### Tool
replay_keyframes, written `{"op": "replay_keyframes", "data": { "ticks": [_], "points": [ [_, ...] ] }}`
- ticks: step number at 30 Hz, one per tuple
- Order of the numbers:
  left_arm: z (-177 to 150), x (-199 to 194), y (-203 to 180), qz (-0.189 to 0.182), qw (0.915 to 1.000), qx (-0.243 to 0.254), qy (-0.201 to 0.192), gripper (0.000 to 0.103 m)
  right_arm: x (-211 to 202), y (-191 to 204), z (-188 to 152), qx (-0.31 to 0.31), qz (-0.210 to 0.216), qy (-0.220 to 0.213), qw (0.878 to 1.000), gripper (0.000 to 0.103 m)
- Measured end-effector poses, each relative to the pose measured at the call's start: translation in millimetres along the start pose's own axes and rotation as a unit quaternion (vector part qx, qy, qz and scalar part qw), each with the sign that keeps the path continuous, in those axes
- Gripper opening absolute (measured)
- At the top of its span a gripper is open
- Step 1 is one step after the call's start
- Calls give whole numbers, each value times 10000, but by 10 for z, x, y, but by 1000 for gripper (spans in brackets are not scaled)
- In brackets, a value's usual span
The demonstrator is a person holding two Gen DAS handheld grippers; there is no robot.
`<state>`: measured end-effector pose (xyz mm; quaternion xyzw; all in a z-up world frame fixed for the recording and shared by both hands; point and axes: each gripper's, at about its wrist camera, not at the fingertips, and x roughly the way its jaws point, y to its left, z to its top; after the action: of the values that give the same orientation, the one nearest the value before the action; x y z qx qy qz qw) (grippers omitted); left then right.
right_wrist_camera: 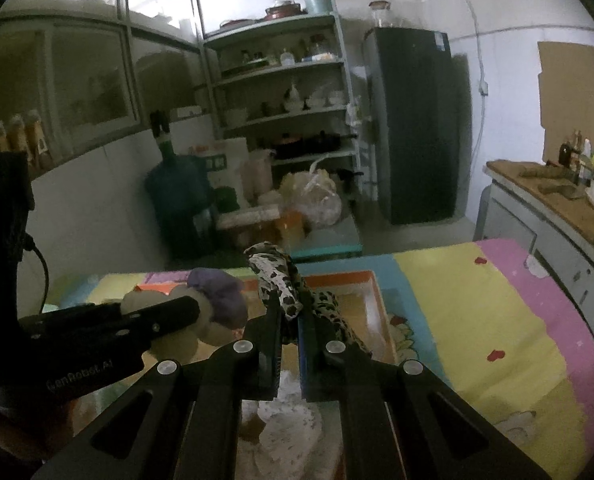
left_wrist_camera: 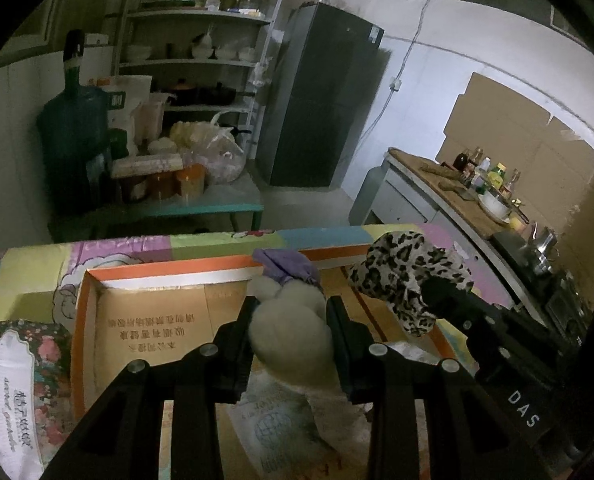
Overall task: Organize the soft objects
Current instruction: 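Lower the bear and leopard cloth into the tray and open both tools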
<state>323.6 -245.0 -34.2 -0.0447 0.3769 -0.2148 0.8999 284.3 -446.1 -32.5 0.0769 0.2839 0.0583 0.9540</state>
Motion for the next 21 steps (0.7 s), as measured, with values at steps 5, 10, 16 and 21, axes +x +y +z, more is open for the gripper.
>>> {"op": "replay_keyframes", "data": {
  "ticks": [5, 10, 16, 21],
  "points": [
    [-5, 92, 53, -2, 9999, -80, 136, 35, 103, -26, -39, 50, 27, 163, 9999, 6],
    [-29, 139, 55, 22, 9998, -89, 200, 35, 161, -44, -53, 71, 39, 275, 9996, 6],
    [-54, 201, 70, 83, 9995, -74, 311, 35, 237, -47, -112, 83, 55, 482, 9988, 6],
    [-91, 254, 84, 122, 9991, -72, 397, 35, 301, -47, -132, 114, 101, 639, 9978, 7]
  ]
}}
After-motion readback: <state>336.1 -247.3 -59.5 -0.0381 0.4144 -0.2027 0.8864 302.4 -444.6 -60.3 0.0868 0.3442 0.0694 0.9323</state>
